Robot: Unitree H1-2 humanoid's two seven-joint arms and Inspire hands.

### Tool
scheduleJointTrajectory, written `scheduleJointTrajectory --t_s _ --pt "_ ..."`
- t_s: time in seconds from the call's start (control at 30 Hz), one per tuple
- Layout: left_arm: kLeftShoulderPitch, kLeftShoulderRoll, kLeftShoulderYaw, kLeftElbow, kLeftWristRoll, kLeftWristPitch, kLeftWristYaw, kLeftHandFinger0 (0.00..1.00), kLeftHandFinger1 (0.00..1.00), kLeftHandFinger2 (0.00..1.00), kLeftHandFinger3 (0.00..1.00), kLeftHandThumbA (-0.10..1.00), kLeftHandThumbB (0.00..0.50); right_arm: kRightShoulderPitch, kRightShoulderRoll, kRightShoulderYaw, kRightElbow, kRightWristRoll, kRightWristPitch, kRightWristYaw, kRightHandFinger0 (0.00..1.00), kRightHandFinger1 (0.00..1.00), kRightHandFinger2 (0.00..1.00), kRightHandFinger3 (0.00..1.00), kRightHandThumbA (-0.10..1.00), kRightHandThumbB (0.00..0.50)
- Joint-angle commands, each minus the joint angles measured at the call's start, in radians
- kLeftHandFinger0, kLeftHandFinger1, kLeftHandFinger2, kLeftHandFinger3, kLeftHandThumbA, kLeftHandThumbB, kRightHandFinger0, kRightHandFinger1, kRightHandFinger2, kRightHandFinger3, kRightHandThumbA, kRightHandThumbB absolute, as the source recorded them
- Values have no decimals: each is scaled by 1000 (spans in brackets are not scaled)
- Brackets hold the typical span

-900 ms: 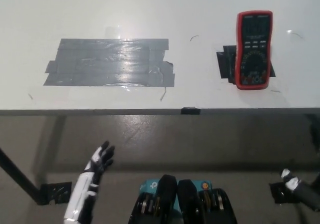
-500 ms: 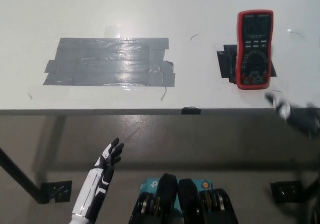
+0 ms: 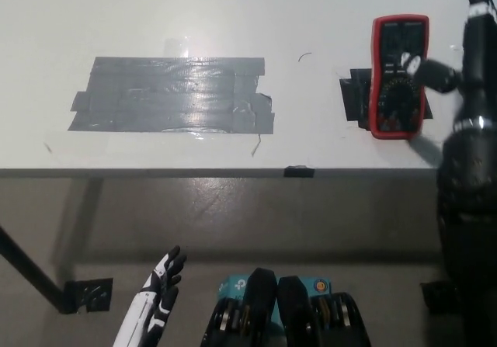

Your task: The robot first picks the multimeter with right hand and then unfolds the black stand on the back of it using left hand

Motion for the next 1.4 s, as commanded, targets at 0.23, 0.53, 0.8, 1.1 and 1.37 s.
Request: scheduleJointTrajectory --t_s 0.23,0.53,0.8,1.1,1.37 --pt "42 13 6 -18 11 -25 -2 1000 1000 1000 1000 960 225 -191 42 -32 187 56 94 -96 1000 1000 1000 1000 1000 500" --pt "48 17 6 -13 4 -34 -4 1000 1000 1000 1000 944 226 -294 126 -85 242 49 176 -105 1000 1000 1000 1000 1000 494" --pt "58 20 8 -24 5 -42 -2 1000 1000 1000 1000 938 212 -347 159 -123 337 11 176 -125 1000 1000 1000 1000 991 484" --pt "54 24 11 -26 -8 -46 -8 1000 1000 1000 1000 936 213 -396 148 -136 475 -1 176 -206 1000 1000 1000 1000 708 499" --pt "50 32 20 -33 -8 -37 -9 1000 1000 1000 1000 944 209 -426 87 -71 600 -67 176 -253 1000 1000 1000 1000 760 500"
